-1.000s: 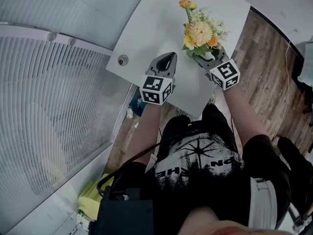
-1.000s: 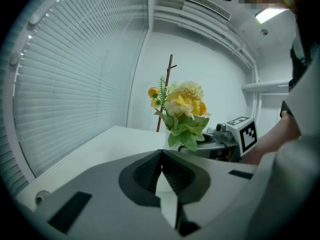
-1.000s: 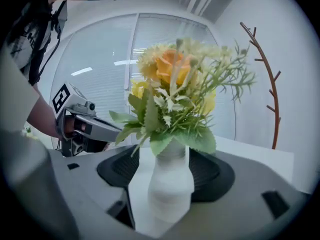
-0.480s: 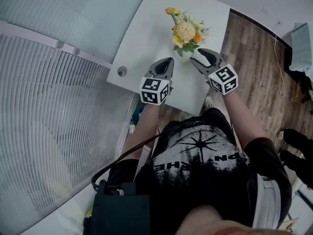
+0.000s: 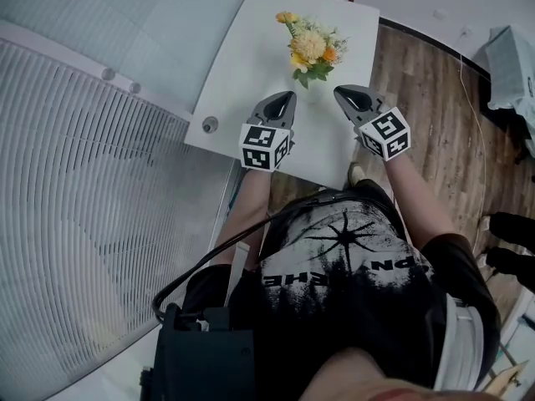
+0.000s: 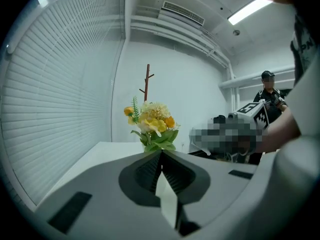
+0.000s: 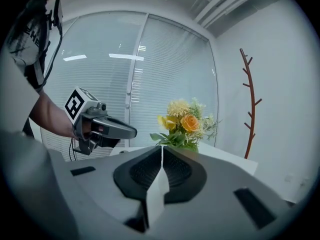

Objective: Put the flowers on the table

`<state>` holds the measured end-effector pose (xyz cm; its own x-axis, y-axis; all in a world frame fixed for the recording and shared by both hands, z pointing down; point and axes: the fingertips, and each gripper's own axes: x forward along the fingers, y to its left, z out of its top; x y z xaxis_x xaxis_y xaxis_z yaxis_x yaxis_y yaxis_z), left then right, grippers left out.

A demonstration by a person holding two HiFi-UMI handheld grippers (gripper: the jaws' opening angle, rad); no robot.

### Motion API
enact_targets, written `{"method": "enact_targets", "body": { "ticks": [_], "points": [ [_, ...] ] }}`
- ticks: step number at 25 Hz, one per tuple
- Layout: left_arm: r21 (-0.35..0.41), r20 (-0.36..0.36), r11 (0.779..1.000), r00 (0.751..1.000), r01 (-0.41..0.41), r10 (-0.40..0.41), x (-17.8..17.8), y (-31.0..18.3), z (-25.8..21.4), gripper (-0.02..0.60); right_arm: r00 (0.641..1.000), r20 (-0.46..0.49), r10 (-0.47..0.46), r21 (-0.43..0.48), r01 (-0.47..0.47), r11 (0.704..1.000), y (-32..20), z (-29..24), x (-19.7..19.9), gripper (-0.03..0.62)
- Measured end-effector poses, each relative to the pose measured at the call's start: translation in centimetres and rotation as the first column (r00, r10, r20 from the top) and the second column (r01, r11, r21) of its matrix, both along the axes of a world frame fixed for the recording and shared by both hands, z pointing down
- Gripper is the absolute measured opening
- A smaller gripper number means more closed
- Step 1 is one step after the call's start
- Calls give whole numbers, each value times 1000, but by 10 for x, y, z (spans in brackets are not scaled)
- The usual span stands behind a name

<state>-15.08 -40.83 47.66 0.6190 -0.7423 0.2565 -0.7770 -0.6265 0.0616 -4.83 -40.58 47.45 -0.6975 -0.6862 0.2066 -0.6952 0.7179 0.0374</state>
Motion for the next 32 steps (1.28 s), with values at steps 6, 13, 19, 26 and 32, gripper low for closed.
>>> {"method": "enact_targets", "body": {
  "ticks": [6, 13, 19, 26, 32],
  "points": [
    [14, 21, 1000, 1000, -19, 18, 2, 4, 2, 12, 1000, 1, 11, 11, -12, 1000, 4, -2, -1, 18],
    [14, 22, 1000, 999, -28, 27, 5, 3, 2, 12, 1000, -16, 19, 7, -19, 1000, 3, 1, 0, 17],
    [15, 19, 1000, 1000, -24, 24, 5, 1, 2, 12, 999, -24, 36, 18, -35, 999, 2, 4, 4, 17],
    [17, 14, 1000, 1000, -24, 24, 7, 2, 2, 12, 999, -20, 46, 21, -45, 999, 3, 4, 7, 17],
    [19, 22, 999, 999, -27, 26, 6, 5, 4, 12, 999, -6, 52, 20, -52, 998, 4, 5, 8, 17]
  ]
}}
